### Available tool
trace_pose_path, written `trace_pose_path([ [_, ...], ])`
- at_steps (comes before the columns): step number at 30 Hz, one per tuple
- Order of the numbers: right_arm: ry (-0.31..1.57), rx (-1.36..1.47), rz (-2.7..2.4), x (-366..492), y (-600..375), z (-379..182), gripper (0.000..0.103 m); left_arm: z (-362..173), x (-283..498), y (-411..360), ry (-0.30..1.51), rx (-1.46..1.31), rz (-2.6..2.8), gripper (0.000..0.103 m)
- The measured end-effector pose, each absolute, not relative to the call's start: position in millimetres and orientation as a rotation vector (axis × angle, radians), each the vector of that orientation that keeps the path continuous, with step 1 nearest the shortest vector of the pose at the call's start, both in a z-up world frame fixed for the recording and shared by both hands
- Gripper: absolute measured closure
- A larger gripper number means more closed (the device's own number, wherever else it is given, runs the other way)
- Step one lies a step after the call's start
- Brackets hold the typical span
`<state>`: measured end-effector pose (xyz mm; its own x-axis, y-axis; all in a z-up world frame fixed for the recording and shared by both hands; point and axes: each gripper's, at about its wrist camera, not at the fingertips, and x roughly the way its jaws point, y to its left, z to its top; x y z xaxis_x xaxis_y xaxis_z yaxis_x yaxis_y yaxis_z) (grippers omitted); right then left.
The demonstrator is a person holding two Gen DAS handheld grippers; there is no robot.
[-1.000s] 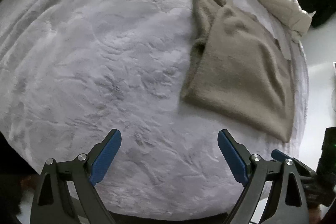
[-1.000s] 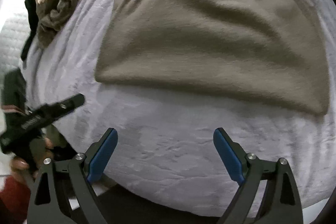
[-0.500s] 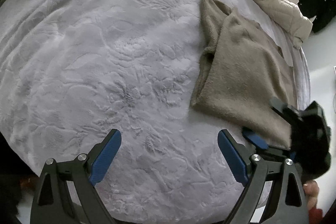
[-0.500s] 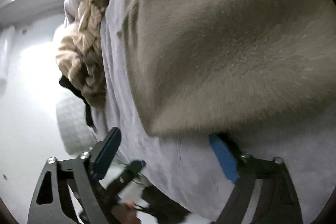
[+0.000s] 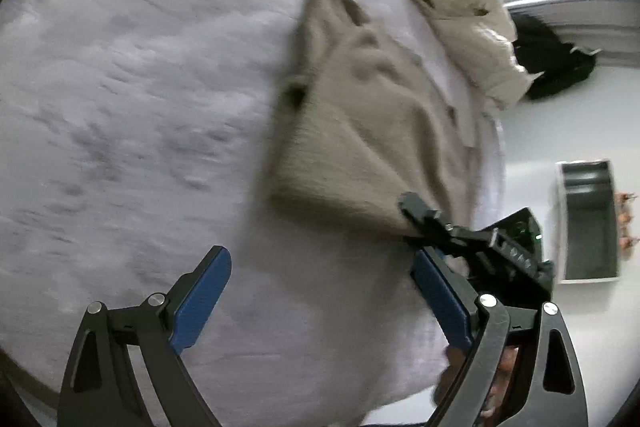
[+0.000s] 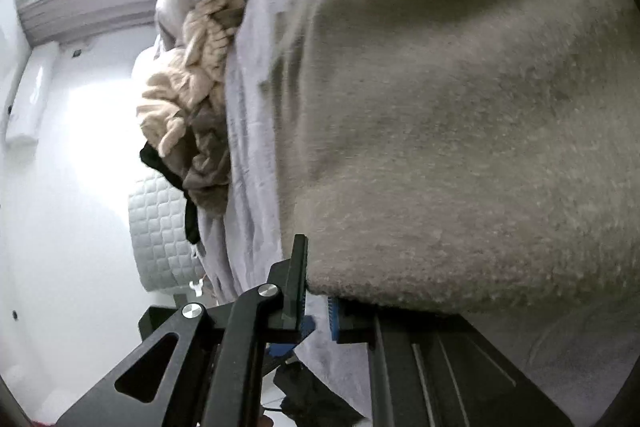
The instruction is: Fold small clothes
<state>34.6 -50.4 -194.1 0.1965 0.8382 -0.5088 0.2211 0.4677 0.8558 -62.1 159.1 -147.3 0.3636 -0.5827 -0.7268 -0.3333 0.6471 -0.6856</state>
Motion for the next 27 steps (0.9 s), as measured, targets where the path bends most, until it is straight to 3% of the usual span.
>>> trace_pose_path([
  [6, 1.356, 1.039, 0.591, 31.0, -49.3, -199.3, 0.094, -162.8, -39.4, 143.6, 1.176, -1.091, -0.185, 0.01],
  [11, 1.389, 1.015, 0.604, 22.1, -49.3, -203.3, 0.094, -166.7, -11.5, 129.8, 1.171, -1.073, -0.139, 0.01],
  [12, 1.397, 1.009, 0.606, 21.1, -49.6, -203.5, 0.094, -166.5, -7.3, 128.3, 1.17, -1.06, -0.12, 0.014],
  [14, 1.422, 0.981, 0.611, 18.7, -50.2, -202.8, 0.094, -164.2, 0.2, 124.8, 1.172, -1.01, -0.077, 0.035],
  [15, 1.433, 0.966, 0.614, 17.7, -51.8, -201.8, 0.094, -163.6, 5.2, 121.8, 1.184, -0.968, -0.041, 0.054],
  [16, 1.445, 0.946, 0.618, 16.9, -52.7, -199.9, 0.094, -162.6, 8.4, 120.6, 1.189, -0.921, -0.016, 0.08],
  [17, 1.464, 0.904, 0.621, 15.9, -54.8, -195.4, 0.094, -160.5, 11.4, 117.8, 1.198, -0.857, 0.013, 0.091],
  [23, 1.45, 0.669, 0.552, 27.2, -91.1, -144.7, 0.09, -126.8, 12.0, 68.8, 1.126, -0.314, 0.026, 0.093],
  [25, 1.437, 0.583, 0.512, 47.4, -100.0, -122.5, 0.067, -117.2, 8.8, 46.6, 1.087, -0.127, 0.004, 0.093],
  [26, 1.439, 0.529, 0.505, 65.4, -99.3, -109.8, 0.027, -115.2, 7.8, 41.5, 1.079, -0.081, -0.004, 0.093],
  [27, 1.444, 0.498, 0.511, 77.0, -95.1, -103.8, 0.004, -113.6, 7.3, 37.0, 1.073, -0.043, -0.012, 0.093],
])
